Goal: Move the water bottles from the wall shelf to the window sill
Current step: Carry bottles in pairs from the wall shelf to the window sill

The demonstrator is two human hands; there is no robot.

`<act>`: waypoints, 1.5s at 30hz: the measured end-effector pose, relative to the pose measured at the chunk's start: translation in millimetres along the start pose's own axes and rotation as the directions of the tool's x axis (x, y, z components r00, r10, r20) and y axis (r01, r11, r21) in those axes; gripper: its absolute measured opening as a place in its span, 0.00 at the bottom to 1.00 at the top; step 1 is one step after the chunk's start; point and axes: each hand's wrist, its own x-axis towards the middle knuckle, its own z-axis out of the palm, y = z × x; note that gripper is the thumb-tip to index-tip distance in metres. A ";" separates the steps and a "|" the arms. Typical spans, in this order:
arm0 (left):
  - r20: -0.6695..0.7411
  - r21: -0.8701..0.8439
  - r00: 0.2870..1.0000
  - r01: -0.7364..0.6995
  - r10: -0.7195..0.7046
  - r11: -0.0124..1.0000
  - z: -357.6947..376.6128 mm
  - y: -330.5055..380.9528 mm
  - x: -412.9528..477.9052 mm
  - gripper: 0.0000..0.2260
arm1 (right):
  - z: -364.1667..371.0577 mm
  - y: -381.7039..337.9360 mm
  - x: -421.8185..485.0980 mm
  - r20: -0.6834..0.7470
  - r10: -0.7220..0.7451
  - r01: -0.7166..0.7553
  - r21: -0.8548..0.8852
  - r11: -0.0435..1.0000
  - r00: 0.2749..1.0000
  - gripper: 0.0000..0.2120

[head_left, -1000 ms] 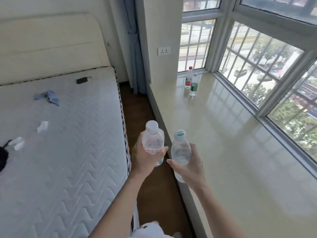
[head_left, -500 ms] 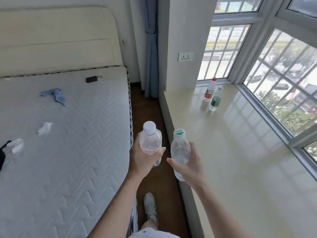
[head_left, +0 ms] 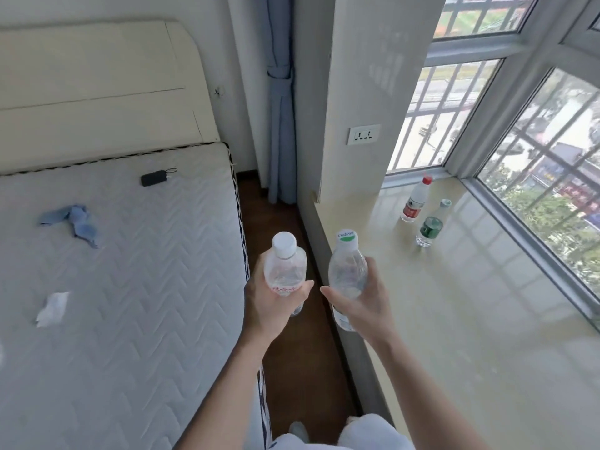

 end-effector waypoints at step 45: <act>0.968 -0.006 0.248 -0.075 0.025 0.997 409.8 39.0 290.4 0.23 | -155.0 152.9 228.1 -0.755 0.602 -0.393 0.486 0.780 0.261 0.30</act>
